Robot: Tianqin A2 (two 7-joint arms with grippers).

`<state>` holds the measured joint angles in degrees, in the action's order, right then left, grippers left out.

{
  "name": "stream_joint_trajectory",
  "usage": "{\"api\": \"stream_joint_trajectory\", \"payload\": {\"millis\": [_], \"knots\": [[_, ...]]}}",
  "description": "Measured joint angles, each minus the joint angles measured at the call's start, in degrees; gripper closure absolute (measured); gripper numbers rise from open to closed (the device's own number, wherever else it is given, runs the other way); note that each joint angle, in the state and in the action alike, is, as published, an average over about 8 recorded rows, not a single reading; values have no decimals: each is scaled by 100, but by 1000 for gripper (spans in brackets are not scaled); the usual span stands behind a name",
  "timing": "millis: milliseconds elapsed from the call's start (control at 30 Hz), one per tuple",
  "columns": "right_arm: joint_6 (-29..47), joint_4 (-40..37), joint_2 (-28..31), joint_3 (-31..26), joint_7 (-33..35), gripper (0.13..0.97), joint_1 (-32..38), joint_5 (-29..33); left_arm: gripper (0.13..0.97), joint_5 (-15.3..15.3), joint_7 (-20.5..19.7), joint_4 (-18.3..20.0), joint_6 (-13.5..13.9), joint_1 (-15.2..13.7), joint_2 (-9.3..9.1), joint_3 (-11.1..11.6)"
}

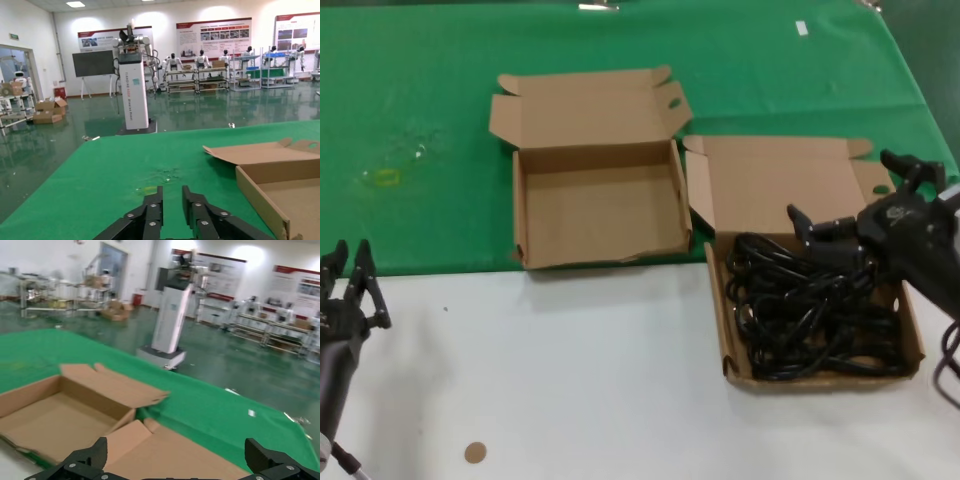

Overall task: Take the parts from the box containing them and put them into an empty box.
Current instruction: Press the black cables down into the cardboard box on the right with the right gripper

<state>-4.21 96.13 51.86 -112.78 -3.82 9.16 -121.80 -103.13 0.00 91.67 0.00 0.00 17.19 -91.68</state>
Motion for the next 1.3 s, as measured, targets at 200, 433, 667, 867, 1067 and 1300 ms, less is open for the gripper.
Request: {"api": "stream_joint_trajectory", "payload": {"millis": [200, 433, 667, 867, 1067, 1300], "knots": [[780, 143, 941, -526, -483, 129, 525, 247, 878, 0, 0, 0, 0, 0, 0, 0], [2356, -21, 1423, -996, -982, 129, 1535, 1021, 929, 0, -5, 0, 0, 0, 0, 0], [4197, -542, 1346, -1424, -645, 129, 2755, 1485, 952, 1, -3, 0, 0, 0, 0, 0], [5681, -1056, 1079, -1499, 57, 129, 3395, 1818, 953, 2, -2, 0, 0, 0, 0, 0], [6801, -1626, 757, -1452, 662, 129, 3749, 2342, 953, 2, -2, 0, 0, 0, 0, 0], [7354, -2285, 333, -1396, 1088, 130, 3991, 2982, 953, 2, -2, 0, 0, 0, 0, 0]]}}
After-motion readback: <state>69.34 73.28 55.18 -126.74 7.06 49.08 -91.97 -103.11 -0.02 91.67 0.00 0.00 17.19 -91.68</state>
